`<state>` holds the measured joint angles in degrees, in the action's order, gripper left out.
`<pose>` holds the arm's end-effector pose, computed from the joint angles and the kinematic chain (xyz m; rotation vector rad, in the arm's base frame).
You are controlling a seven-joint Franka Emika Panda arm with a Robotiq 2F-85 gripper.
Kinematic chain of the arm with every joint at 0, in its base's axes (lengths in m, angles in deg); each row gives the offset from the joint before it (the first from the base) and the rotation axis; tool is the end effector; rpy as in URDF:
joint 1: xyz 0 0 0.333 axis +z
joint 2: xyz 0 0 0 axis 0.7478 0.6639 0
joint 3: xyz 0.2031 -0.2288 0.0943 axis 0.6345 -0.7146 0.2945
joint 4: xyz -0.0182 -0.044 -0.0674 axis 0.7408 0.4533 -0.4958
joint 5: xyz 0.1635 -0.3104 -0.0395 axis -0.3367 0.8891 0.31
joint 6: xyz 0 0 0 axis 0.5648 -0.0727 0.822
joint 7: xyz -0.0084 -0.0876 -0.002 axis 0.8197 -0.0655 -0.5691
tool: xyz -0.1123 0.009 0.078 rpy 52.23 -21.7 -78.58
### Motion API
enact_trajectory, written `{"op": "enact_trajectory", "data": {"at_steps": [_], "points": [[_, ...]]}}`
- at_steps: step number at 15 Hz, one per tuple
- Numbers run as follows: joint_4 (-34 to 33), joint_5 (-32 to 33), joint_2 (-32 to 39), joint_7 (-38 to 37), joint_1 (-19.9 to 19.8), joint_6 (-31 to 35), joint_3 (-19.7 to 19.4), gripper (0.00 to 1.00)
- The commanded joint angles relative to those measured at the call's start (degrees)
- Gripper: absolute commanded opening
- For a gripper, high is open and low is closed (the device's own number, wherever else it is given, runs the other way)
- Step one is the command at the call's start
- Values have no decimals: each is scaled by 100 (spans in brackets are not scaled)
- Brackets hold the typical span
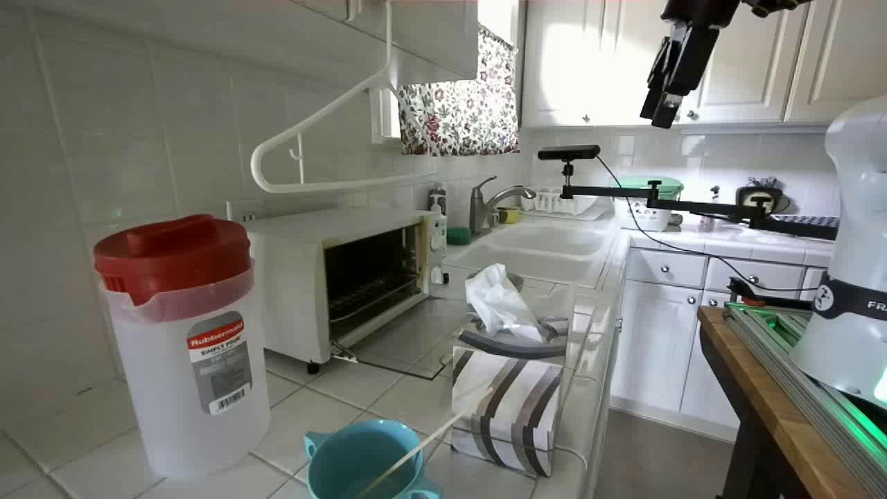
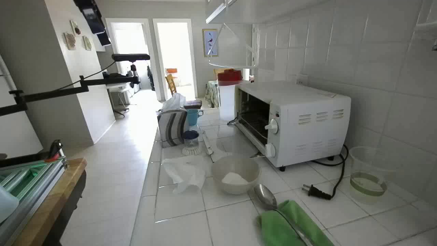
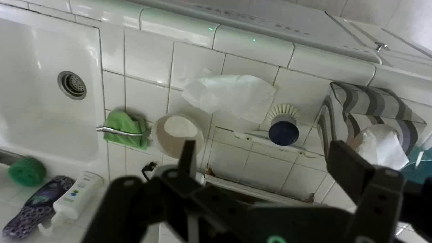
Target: Use the paper towel to clean the top of the grill
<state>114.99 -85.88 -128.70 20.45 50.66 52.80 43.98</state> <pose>0.2433 0.0641 0.4835 2.9229 0.0898 0.3418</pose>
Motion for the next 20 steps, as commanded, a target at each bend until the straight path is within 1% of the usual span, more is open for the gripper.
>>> {"op": "enact_trajectory", "data": {"at_steps": [1, 9, 11, 12, 13, 16, 19, 20], "points": [[-15, 73, 22, -65, 87, -18, -67, 100], [-15, 73, 22, -65, 87, -18, -67, 100], [231, 94, -118, -131, -192, -85, -388, 100], [385, 207, -208, -200, -391, -92, -489, 100], [152, 293, -26, -242, -625, -183, -634, 100], [211, 567, -151, -330, -1175, -56, -1033, 100], [171, 712, -124, -370, -1486, 86, -1148, 100], [164, 830, -127, -507, -1612, 204, -1035, 100]]}}
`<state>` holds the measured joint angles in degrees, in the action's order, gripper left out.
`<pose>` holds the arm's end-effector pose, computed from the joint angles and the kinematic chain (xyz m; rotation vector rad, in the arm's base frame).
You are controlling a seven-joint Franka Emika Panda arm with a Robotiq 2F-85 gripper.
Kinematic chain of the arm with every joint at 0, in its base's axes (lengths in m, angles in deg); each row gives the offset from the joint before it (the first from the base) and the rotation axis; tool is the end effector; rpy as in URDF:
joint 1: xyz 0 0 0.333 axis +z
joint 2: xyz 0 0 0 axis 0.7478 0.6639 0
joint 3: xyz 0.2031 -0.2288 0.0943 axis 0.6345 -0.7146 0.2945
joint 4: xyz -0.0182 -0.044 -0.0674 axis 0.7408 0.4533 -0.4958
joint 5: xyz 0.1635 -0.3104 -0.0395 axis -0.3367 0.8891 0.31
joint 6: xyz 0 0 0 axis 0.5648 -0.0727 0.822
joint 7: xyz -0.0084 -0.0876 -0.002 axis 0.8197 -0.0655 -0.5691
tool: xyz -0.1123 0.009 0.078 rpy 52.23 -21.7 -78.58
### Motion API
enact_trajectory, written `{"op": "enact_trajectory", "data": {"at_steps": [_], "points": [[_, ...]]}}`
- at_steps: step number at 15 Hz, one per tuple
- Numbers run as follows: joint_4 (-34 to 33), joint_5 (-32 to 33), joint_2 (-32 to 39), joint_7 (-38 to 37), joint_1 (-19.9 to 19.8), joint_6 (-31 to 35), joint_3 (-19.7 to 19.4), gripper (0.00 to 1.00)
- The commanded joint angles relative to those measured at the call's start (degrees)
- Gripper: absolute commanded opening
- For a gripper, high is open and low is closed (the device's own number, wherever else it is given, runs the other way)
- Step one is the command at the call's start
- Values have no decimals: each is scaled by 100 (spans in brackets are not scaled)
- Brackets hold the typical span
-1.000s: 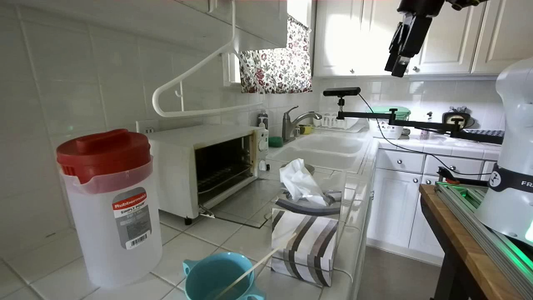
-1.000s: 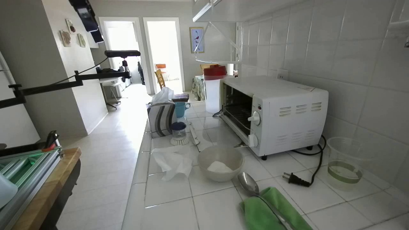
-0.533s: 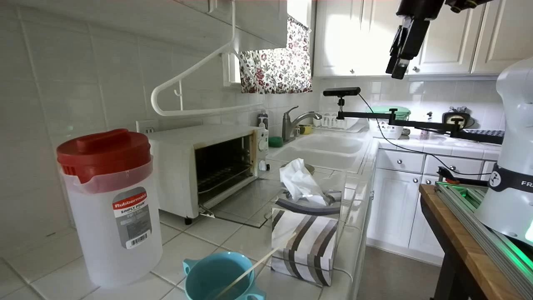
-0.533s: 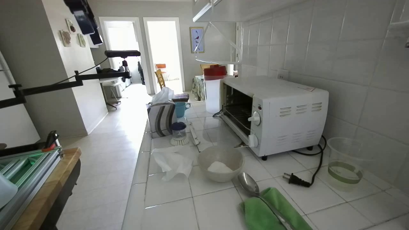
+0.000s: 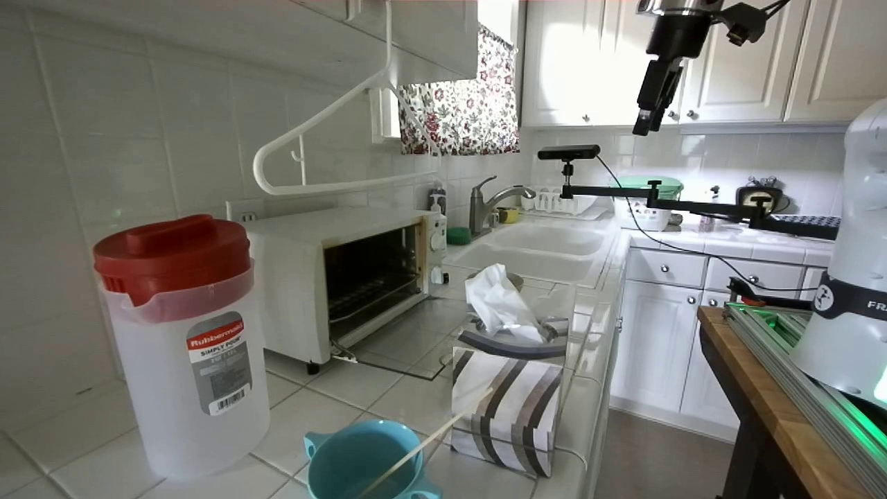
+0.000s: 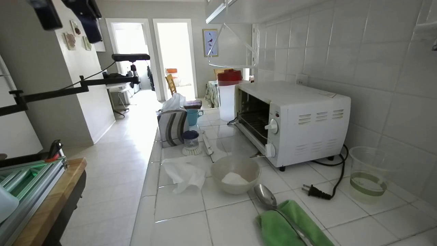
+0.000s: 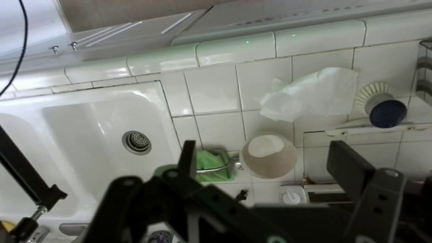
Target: Use the paper towel to clean the top of the grill
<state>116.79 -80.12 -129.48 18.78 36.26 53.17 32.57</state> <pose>0.2376 -0.0594 0.4786 2.9228 -0.4714 0.2946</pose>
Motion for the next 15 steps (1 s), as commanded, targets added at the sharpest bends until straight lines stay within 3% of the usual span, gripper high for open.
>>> {"op": "enact_trajectory", "data": {"at_steps": [1, 4, 9, 12, 15], "points": [[-22, 112, 5, -104, -7, 44, -43, 100], [-24, 145, 18, -192, 6, 167, 45, 100], [123, 796, 1069, -605, -287, 781, 380, 100], [214, 971, 1614, -848, -395, 1551, 258, 100], [217, 628, 1951, -813, -284, 2138, 4, 100]]}}
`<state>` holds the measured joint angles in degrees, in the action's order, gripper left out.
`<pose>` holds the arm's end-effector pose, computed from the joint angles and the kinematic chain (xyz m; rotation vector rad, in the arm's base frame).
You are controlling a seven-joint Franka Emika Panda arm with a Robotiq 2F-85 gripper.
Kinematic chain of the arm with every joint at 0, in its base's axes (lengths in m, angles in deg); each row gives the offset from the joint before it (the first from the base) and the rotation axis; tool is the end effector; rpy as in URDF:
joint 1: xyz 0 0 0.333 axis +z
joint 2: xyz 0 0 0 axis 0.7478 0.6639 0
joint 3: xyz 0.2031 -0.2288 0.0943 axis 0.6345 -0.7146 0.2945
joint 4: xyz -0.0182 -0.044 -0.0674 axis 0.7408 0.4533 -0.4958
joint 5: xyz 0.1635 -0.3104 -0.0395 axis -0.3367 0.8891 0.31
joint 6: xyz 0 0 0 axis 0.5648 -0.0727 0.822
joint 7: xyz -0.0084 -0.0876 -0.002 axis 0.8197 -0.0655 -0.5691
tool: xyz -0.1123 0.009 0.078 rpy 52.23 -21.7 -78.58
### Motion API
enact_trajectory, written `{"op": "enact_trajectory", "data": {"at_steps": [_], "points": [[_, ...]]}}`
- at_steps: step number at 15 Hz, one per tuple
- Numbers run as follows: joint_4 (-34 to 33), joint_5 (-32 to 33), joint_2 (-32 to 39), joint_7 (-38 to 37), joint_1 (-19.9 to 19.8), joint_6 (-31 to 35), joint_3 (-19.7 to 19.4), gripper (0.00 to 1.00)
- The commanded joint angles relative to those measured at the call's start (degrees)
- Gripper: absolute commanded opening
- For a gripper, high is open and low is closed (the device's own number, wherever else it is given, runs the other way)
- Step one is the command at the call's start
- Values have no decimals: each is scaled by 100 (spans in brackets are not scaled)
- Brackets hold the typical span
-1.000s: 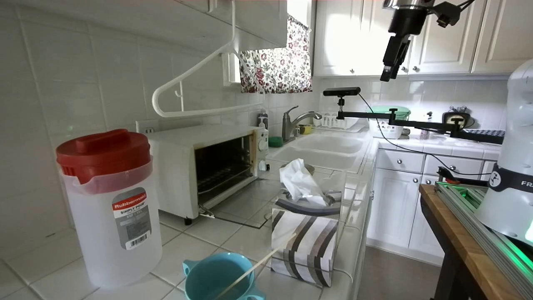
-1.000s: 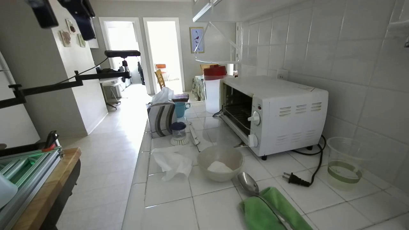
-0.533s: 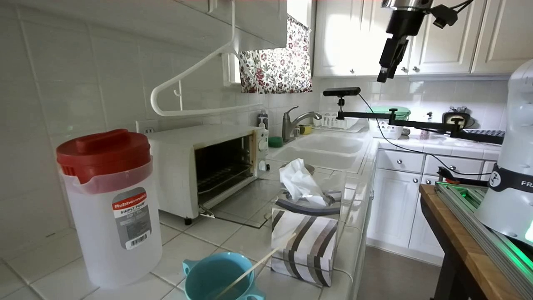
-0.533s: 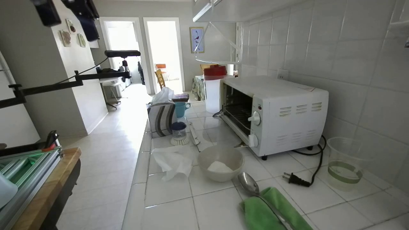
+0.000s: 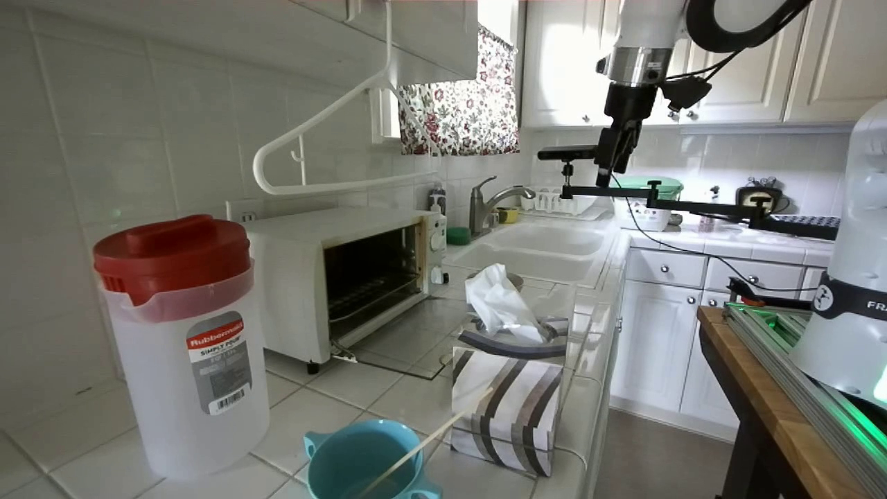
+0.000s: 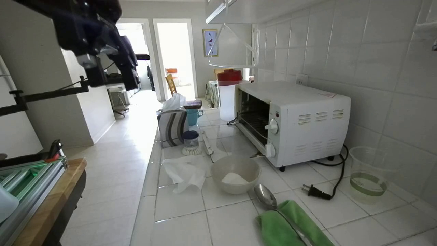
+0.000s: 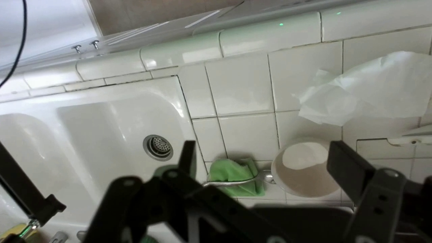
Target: Use the paper towel to clean the top of the grill
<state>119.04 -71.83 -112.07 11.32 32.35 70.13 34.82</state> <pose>0.2974 -0.0821 0.4098 2.8125 -0.5031 0.2275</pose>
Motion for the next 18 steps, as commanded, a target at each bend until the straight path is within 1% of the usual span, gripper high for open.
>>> {"op": "enact_trajectory", "data": {"at_steps": [1, 2, 3, 4, 5, 6, 8, 9, 11, 12, 15, 17, 18], "points": [[-8, -388, 292, 25, 186, 657, -343, 100], [-10, -774, 360, 282, 399, 819, -584, 100], [-14, -1071, 413, 519, 578, 834, -715, 100], [-14, -1035, 455, 581, 595, 505, -577, 100], [-12, -803, 381, 299, 358, 643, -423, 100], [-8, -874, 431, 347, 456, 577, -442, 100], [-8, -895, 463, 362, 513, 545, -439, 100], [-10, -896, 423, 362, 507, 691, -456, 100], [-31, -991, 500, 447, 585, 1264, -534, 100], [-46, -992, 585, 447, 593, 1715, -532, 100], [-52, -1313, 904, 411, 715, 3177, -581, 100], [-50, -1546, 1192, 478, 845, 4008, -596, 100], [-46, -1662, 1343, 515, 934, 4296, -614, 100]]}}
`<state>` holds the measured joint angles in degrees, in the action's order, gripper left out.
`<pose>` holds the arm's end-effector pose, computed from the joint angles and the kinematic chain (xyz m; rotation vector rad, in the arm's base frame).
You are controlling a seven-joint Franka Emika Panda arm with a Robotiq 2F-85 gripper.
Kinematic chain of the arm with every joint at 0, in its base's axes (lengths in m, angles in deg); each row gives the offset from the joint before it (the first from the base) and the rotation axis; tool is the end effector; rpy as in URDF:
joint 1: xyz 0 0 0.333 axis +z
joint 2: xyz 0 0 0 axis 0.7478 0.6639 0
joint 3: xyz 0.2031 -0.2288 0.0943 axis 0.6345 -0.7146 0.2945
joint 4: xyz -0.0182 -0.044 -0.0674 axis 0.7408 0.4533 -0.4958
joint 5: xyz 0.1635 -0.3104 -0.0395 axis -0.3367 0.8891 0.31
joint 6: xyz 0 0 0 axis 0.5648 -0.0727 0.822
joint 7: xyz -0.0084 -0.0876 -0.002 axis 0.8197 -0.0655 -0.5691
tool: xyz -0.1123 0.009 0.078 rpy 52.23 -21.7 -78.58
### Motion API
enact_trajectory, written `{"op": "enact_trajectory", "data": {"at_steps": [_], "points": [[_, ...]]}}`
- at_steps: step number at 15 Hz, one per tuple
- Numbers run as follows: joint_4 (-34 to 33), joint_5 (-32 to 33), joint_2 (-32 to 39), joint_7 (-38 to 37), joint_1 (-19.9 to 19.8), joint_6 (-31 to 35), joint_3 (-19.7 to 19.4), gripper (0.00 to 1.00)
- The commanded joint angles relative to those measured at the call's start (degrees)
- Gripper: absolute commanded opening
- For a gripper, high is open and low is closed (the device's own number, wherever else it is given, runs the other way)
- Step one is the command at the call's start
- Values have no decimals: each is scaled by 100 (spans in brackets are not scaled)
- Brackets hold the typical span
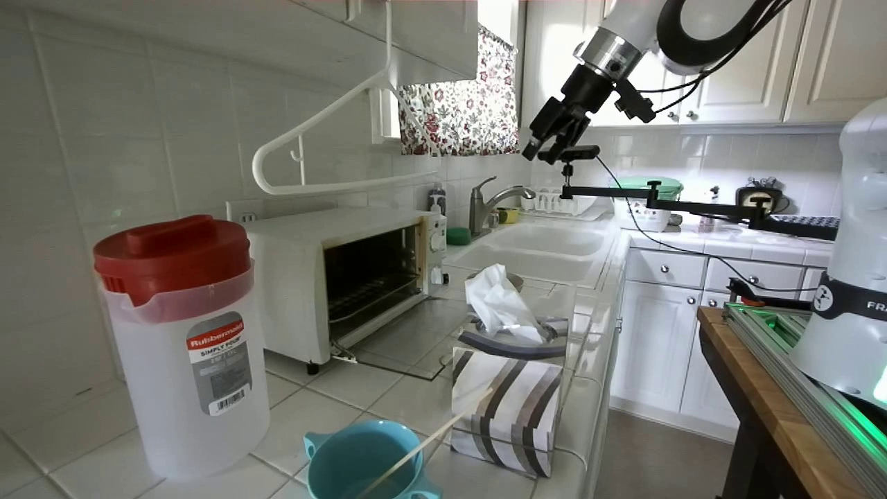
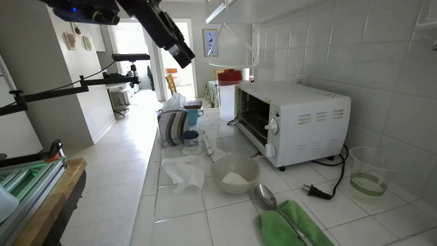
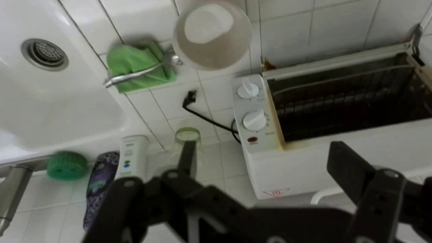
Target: Use the paper towel to clean the top of the grill
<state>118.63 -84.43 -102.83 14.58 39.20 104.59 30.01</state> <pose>0.3736 -0.0653 0.4341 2.9404 -0.5296 0.9279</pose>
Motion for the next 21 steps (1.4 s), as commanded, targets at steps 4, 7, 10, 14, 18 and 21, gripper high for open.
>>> {"op": "enact_trajectory", "data": {"at_steps": [4, 7, 10, 14, 18, 21], "points": [[14, -1105, 947, 372, 974, 1176, -532, 100], [30, -1508, 1151, 615, 1811, 994, -1232, 100], [34, -1628, 1249, 846, 2159, 780, -1601, 100], [39, -1313, 1365, 1094, 2084, 296, -1751, 100], [34, -782, 1683, 1200, 1119, -656, -926, 100], [28, -1340, 1591, 1280, 1215, -537, -887, 100]]}}
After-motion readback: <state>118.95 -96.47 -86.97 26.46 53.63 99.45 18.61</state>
